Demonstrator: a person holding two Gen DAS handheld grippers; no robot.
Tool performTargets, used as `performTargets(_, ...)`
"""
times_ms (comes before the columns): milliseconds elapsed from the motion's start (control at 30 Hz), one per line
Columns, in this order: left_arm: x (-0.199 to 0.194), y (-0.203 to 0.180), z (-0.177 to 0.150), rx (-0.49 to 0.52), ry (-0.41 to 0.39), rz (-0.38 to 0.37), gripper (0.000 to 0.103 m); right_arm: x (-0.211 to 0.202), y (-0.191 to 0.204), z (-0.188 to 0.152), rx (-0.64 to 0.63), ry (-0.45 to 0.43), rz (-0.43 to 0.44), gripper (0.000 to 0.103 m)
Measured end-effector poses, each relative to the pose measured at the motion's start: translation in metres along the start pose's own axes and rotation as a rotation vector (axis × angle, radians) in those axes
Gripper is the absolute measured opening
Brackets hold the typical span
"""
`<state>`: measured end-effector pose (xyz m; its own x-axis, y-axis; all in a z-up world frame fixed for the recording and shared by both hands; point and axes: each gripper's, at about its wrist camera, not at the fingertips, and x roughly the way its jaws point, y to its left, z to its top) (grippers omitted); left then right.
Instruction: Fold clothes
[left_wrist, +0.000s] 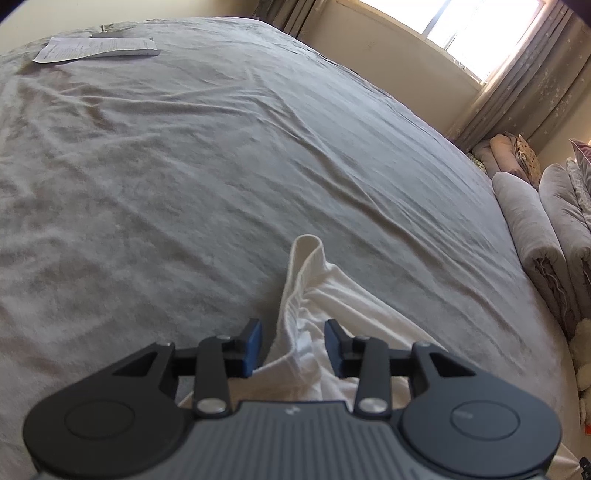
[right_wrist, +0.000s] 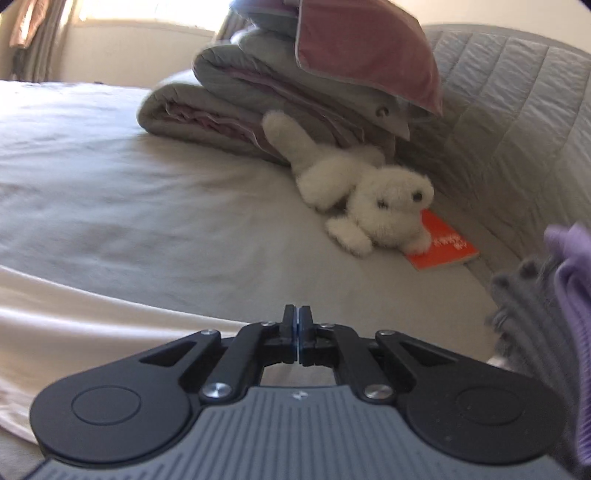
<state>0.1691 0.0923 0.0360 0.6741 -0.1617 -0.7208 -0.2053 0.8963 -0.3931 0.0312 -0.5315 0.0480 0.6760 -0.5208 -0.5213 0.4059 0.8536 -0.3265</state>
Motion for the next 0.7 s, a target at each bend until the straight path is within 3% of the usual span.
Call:
performTargets(167, 0.0, 0.0, 0.0, 0.005, -0.002, 0.002, 0.039, 0.012, 0.011, -0.005, -0.006, 0.008, -0.021, 0.0)
performTargets(400, -0.006, 0.004, 0.002, -0.002, -0.017, 0.002, 0.039, 0.002, 0.026, 0.013, -0.014, -0.13, -0.093, 0.0)
performTargets(633, -0.026, 0.031, 0.002, -0.039, -0.024, -0.001, 0.04, 0.025, 0.03, 0.005, -0.037, 0.059, -0.128, 0.0)
performTargets(667, -0.03, 0.036, 0.002, -0.046, -0.024, -0.002, 0.04, 0.024, 0.029, 0.006, -0.031, 0.072, -0.126, 0.001)
performTargets(700, -0.033, 0.041, 0.002, -0.054, -0.023, -0.002, 0.04, 0.01, 0.028, 0.014, -0.017, 0.03, -0.116, 0.006)
